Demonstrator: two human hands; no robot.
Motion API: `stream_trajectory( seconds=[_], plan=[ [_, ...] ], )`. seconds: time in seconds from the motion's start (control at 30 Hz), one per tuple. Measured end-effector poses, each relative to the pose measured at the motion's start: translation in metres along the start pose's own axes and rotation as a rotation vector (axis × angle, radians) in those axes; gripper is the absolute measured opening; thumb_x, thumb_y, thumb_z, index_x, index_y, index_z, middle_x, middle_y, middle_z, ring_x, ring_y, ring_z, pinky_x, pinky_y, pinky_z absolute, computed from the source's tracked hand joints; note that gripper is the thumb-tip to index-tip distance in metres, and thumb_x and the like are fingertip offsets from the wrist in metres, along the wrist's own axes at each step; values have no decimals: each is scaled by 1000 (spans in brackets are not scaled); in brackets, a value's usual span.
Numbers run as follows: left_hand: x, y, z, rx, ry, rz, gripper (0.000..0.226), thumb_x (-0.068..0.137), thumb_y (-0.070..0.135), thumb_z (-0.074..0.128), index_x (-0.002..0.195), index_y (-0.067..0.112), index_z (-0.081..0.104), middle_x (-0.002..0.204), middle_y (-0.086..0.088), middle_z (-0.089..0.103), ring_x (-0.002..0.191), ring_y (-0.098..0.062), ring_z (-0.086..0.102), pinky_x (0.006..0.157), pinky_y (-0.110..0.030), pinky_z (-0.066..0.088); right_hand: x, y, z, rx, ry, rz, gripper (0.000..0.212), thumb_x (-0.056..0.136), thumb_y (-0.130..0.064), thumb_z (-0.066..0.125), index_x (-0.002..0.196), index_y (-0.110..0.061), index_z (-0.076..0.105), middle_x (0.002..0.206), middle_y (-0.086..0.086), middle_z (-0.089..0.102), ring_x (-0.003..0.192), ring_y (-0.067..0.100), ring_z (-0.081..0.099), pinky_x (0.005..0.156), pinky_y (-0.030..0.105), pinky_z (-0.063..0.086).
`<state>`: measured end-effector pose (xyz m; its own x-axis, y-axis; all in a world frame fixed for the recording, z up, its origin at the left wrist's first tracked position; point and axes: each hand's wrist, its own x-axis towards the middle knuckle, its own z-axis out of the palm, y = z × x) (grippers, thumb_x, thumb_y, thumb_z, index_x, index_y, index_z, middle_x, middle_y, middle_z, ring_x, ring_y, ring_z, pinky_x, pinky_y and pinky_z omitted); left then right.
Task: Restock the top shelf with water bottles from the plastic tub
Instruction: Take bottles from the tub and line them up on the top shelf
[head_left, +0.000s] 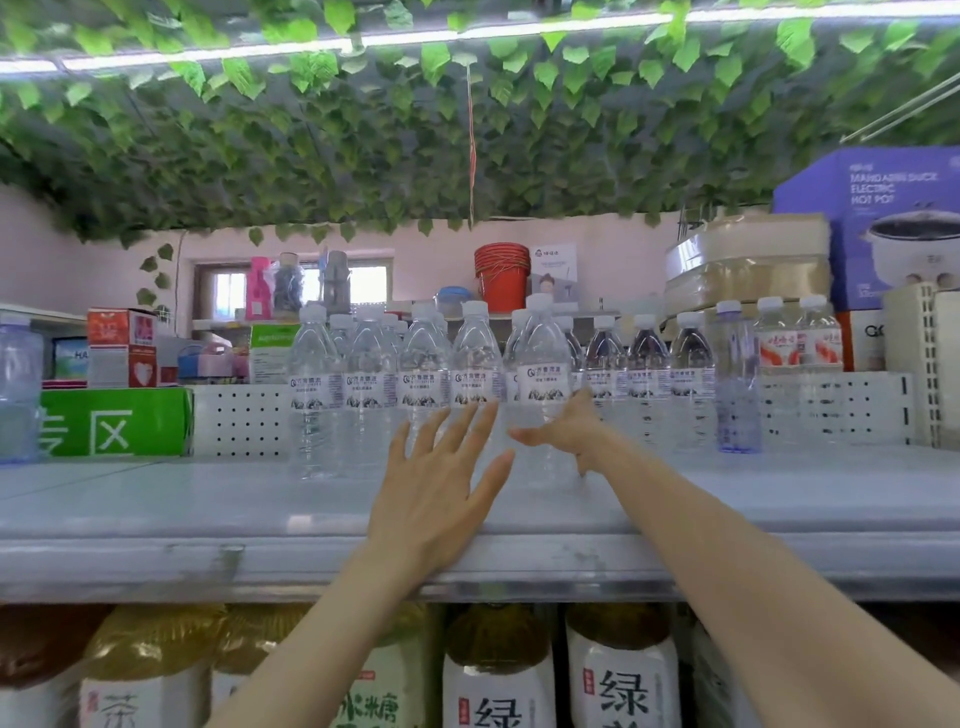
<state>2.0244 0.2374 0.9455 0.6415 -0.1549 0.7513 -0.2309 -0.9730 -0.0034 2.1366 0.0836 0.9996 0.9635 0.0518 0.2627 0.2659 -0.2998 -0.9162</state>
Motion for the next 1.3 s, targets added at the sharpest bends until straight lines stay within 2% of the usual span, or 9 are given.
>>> stream_trajectory(
  seconds=[0.1, 0.2, 0.4, 0.5, 0.63, 0.83, 0.93, 1.1, 1.3],
  plan=[
    [0, -1, 1, -3, 14, -6, 77, 75, 68, -16, 147, 41, -10, 157, 16, 2, 145, -11, -1, 116, -39, -3, -5, -5, -4, -175, -100, 35, 125, 78, -30, 75, 143, -11, -29, 159, 10, 4, 143, 33, 17, 111, 51, 24],
    [0, 0, 2, -13, 26, -5, 76, 77, 67, -15, 147, 39, -7, 157, 15, 6, 145, -11, 1, 117, -39, 0, -5, -9, -15, -324, -185, 49, 120, 81, -39, 71, 145, -10, -27, 160, 7, -3, 144, 33, 15, 112, 50, 24],
    [0, 1, 1, -33, 20, -1, 79, 74, 67, -15, 148, 39, -7, 157, 15, 7, 144, -10, 2, 117, -39, 2, -2, -11, -20, -420, -54, 11, 89, 77, -25, 77, 143, -3, 20, 150, 12, 29, 131, 33, 38, 95, 43, 48],
    [0, 1, 1, -31, 17, -3, 79, 74, 68, -15, 148, 39, -7, 157, 16, 7, 144, -10, 2, 117, -38, 2, 0, -9, -8, -518, 33, -43, 91, 76, -30, 78, 142, -1, 23, 143, 13, 37, 123, 32, 46, 84, 39, 53],
    [-1, 1, 1, -37, 13, 9, 80, 74, 67, -16, 148, 38, -6, 157, 15, 9, 144, -9, 3, 115, -36, 4, 5, -7, 5, -710, 96, -126, 99, 76, -45, 73, 144, 4, 20, 143, 15, 39, 126, 30, 45, 92, 35, 45],
    [-1, 2, 2, -34, 16, 17, 78, 75, 66, -15, 148, 38, -6, 157, 15, 10, 143, -8, 4, 114, -35, 6, 8, -6, 8, -758, 87, -158, 92, 78, -49, 70, 140, 4, 27, 137, 18, 46, 120, 30, 52, 86, 32, 46],
    [-1, 2, 2, -48, 22, 18, 77, 76, 66, -14, 148, 39, -4, 156, 15, 12, 143, -9, 6, 113, -34, 7, 7, -3, 6, -711, 76, -182, 95, 76, -46, 73, 141, 3, 24, 137, 15, 45, 122, 30, 48, 87, 31, 42],
    [-1, 1, 2, -37, 9, 17, 75, 79, 69, -13, 148, 39, -4, 156, 15, 13, 143, -10, 7, 114, -35, 9, 3, 0, -2, -694, -2, -196, 112, 74, -37, 77, 149, 0, 3, 152, 14, 29, 138, 31, 31, 107, 35, 31],
    [-1, 1, 3, -38, 16, 16, 76, 77, 67, -14, 148, 39, -4, 156, 15, 13, 143, -10, 7, 114, -35, 9, 6, 2, -3, -698, 1, -225, 109, 76, -30, 76, 149, 0, 0, 152, 15, 28, 137, 32, 32, 108, 36, 34]
  ],
)
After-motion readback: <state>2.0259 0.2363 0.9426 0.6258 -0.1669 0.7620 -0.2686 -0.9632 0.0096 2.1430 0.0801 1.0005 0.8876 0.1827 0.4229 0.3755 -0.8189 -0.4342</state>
